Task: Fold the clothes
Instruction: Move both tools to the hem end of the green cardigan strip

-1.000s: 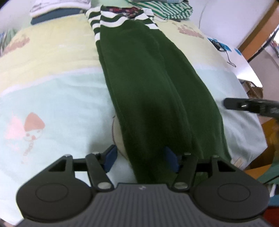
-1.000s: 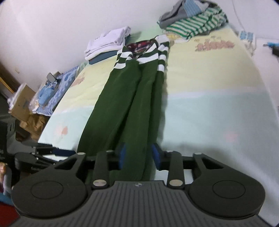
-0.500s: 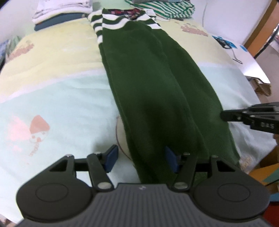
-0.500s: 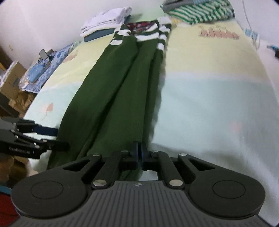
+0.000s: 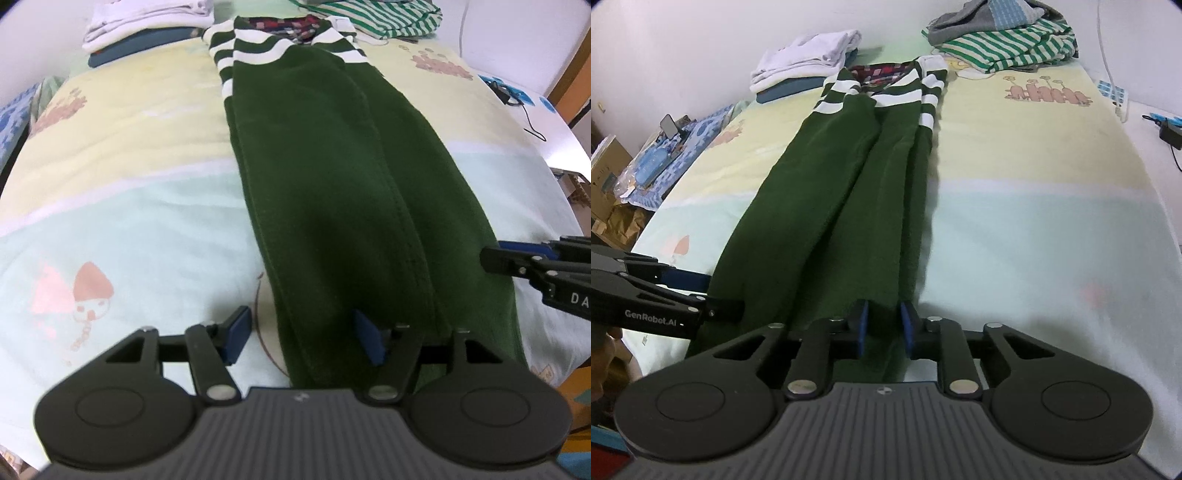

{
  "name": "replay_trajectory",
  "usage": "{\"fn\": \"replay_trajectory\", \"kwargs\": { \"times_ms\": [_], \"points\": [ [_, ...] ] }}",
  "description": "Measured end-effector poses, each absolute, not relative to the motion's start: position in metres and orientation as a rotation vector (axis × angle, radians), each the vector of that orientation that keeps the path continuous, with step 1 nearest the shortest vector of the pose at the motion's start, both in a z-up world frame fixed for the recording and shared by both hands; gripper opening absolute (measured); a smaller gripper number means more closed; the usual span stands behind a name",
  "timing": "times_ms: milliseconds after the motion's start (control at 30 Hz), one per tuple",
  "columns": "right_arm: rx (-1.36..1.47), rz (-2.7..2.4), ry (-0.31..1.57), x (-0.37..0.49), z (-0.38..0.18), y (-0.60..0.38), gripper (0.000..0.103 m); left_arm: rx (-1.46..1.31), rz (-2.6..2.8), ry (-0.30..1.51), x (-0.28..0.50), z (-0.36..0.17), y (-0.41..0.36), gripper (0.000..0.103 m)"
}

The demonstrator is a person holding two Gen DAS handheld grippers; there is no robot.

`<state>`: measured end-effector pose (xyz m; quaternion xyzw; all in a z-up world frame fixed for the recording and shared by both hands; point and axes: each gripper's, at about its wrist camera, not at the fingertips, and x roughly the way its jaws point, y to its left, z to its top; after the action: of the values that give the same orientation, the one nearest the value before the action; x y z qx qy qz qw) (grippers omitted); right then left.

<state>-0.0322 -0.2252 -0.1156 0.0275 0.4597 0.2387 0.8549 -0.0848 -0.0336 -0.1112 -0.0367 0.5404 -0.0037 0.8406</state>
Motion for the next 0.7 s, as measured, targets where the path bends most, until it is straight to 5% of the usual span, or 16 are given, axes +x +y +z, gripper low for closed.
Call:
{"fn": "replay_trajectory", "kwargs": {
  "times_ms": [700],
  "points": [
    [0.143,0.516,1.067,-0.059,-0.117,-0.243,0.033,-0.040,0.075,1.130,-0.085,-0.113,-0.039,0.083]
  ]
}}
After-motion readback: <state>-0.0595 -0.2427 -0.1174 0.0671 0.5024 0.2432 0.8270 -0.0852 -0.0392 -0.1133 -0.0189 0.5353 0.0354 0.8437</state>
